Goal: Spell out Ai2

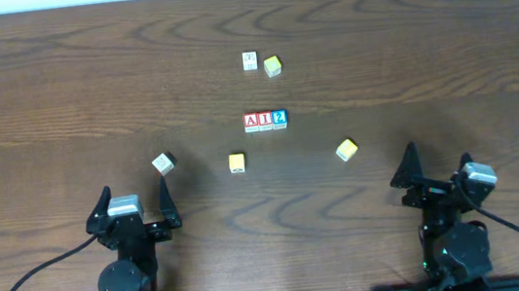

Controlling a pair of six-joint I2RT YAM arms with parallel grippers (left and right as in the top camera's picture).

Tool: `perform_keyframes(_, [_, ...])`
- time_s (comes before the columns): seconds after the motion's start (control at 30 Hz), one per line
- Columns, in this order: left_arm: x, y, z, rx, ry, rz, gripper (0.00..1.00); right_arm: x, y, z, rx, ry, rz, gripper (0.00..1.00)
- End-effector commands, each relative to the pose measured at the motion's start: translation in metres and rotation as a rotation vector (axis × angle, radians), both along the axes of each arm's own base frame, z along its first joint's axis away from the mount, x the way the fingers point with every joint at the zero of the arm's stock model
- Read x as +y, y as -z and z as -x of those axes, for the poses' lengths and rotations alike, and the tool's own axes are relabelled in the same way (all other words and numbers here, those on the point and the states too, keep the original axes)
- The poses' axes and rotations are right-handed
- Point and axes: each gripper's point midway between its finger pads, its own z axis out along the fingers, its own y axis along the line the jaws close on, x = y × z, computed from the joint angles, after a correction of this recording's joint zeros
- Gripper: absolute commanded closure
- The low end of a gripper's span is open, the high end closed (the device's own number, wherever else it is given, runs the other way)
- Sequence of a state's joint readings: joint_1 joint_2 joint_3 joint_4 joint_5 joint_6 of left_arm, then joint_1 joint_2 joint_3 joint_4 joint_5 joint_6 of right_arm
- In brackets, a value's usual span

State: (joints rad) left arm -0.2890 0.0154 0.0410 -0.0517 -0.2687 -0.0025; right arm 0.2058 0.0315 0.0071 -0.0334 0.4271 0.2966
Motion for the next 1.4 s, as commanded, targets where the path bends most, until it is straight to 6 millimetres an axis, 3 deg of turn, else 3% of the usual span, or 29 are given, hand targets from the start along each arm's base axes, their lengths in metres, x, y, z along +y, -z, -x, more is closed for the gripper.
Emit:
perform_keyframes(0.0, [0.012, 0.015, 0.001, 0.047, -0.051, -0.022, 0.04, -0.010, -0.004, 0.003, -0.022, 0.046, -0.016, 0.01])
perform_keyframes(0.33, [0.051, 0.015, 0.004, 0.049, -0.216, -0.018, 0.05, -0.047, -0.003, 0.010, -0.022, 0.199, -0.014, 0.01])
perform_keyframes(1.37, [0.051, 0.015, 0.004, 0.050, -0.217, -0.018, 0.05, -0.047, -0.003, 0.011, -0.022, 0.202, -0.014, 0.01])
